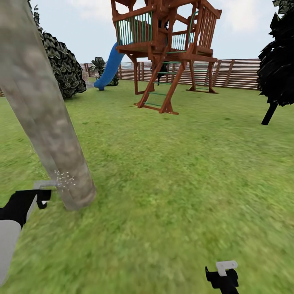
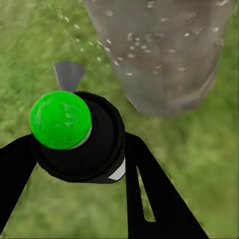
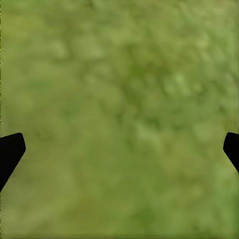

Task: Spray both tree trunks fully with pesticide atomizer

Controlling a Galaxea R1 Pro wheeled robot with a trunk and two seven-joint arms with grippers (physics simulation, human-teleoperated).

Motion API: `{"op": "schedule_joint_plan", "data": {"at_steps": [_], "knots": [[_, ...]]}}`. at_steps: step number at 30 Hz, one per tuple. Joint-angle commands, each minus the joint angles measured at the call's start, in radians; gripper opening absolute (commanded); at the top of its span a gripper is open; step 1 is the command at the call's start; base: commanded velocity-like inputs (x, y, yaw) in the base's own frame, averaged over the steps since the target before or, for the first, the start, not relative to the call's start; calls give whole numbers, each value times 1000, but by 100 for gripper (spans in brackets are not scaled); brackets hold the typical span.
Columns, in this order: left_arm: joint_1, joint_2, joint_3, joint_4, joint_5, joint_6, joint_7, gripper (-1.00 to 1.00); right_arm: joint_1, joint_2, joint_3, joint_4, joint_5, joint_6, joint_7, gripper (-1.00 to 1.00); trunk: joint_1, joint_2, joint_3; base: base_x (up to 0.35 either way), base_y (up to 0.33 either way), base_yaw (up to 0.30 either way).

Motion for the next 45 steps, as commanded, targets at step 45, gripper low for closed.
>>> {"op": "schedule_joint_plan", "data": {"at_steps": [45], "knots": [[-34,-1,-38,-86,2,121,-122,-100,-1,1,-8,2,10,-3,-3,100,0,0,-1,59,-189,45]]}}
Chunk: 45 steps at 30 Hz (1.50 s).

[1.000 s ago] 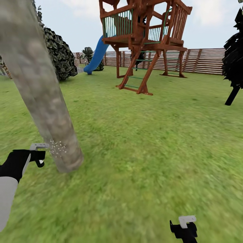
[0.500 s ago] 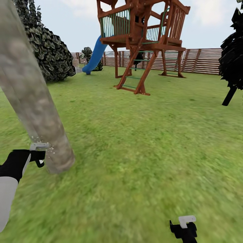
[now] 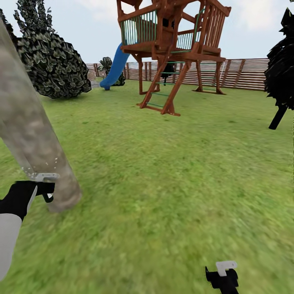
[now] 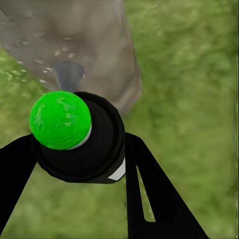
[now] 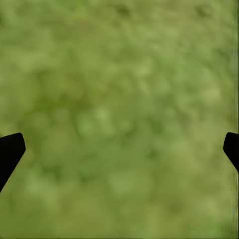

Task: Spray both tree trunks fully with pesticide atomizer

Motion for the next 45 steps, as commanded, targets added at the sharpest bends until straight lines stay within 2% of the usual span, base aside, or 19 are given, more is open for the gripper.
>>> {"op": "schedule_joint_plan", "data": {"at_steps": [1,9,12,15,23,27,34,37,38,39,41,43,44,45], "knots": [[-1,-1,4,-2,-11,4,-9,-100,-1,0,-7,2,11,-3,-3,100,0,0,-1,1,-273,0],[-1,3,4,-2,-17,4,1,-100,-1,0,-7,1,11,-3,-3,100,0,0,-1,78,-273,12],[0,7,9,0,-18,3,5,-100,-1,0,-7,1,11,-3,-3,100,0,0,-1,139,-273,215],[2,11,15,9,-18,3,48,-100,-1,0,-8,1,11,-3,-3,100,0,0,-1,146,-271,270],[3,10,16,15,-17,4,74,-100,-1,1,-7,1,11,-4,-2,100,0,0,-1,219,-205,274],[47,10,17,15,-17,2,117,-100,-1,0,-7,1,11,-3,-3,100,0,0,-1,246,-175,57],[65,8,18,16,-13,0,121,-100,-1,1,-8,1,11,-5,-3,100,0,0,-1,234,-77,207],[65,-22,19,37,-9,-1,123,-100,-1,0,-8,1,11,-5,-3,100,0,0,-1,9,-1,277],[65,-50,20,42,-8,-4,123,-100,-1,0,-8,1,11,-5,-3,100,0,0,-1,1,0,277],[78,-89,40,44,-7,-7,128,-100,-1,0,-8,1,11,-5,-3,100,0,0,-1,0,0,62],[116,-95,83,44,40,-38,135,-100,-1,0,-9,1,11,-6,-3,100,0,0,-1,24,-3,14],[129,-94,91,45,57,-96,176,-100,-1,-1,-9,1,11,-6,-3,100,0,0,-1,199,-74,2],[144,-91,93,45,61,-109,211,-100,-1,-1,-9,1,11,-6,-3,100,0,0,-1,278,-121,0],[150,-91,93,45,62,-111,218,-100,-1,-1,-9,1,11,-6,-3,100,0,0,-1,285,-121,0]]}}
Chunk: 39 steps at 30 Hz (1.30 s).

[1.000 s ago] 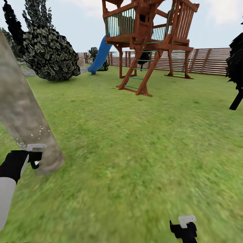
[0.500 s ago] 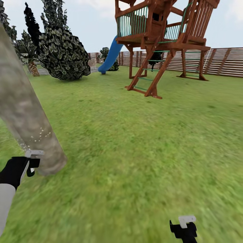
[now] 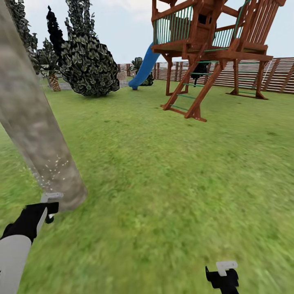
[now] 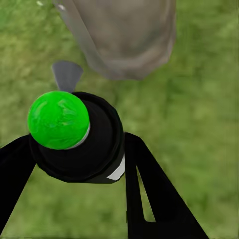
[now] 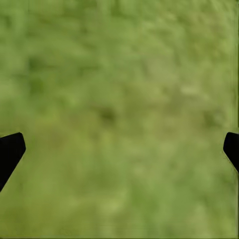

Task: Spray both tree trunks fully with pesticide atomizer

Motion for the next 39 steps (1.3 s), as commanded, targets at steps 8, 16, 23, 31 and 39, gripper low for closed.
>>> {"op": "schedule_joint_plan", "data": {"at_steps": [8,16,23,31,39], "knots": [[28,-4,4,-2,-3,0,5,-100,-1,3,-6,1,10,-3,-3,100,0,0,-1,169,-185,49],[31,-4,4,35,9,-21,9,-100,-1,3,-6,1,11,-2,-3,100,0,0,-1,38,-272,270],[34,-4,12,76,28,-79,11,-100,-1,2,-7,2,10,-3,-3,100,0,0,-1,237,-192,89],[34,4,58,75,25,-80,11,-100,-1,2,-7,1,9,-3,-3,100,0,0,-1,274,-168,31],[34,2,60,72,25,-81,11,-100,-1,3,-7,1,9,-3,-3,100,0,0,-1,125,-232,265]]}}
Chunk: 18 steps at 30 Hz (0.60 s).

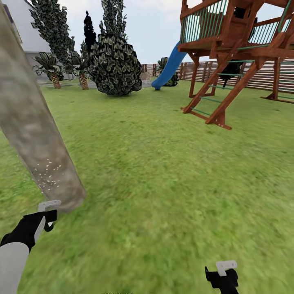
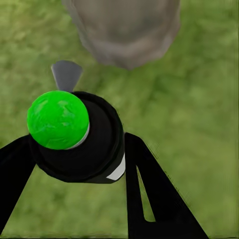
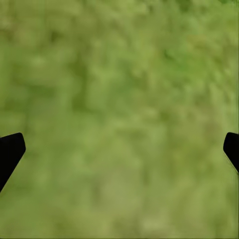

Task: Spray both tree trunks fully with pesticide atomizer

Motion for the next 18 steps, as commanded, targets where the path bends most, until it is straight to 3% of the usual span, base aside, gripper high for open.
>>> {"op": "schedule_joint_plan", "data": {"at_steps": [1,7,18], "knots": [[-1,-1,4,-2,-8,5,-2,-100,0,0,-7,1,11,-3,-2,100,0,0,-1,-43,-271,278],[-1,-2,3,-2,-8,5,-2,-100,0,0,-8,1,11,-3,-2,100,0,0,-1,-39,-271,233],[-1,-2,3,-3,-8,5,-2,-100,0,1,-7,1,11,-3,-2,100,0,0,-1,64,-272,7]]}}
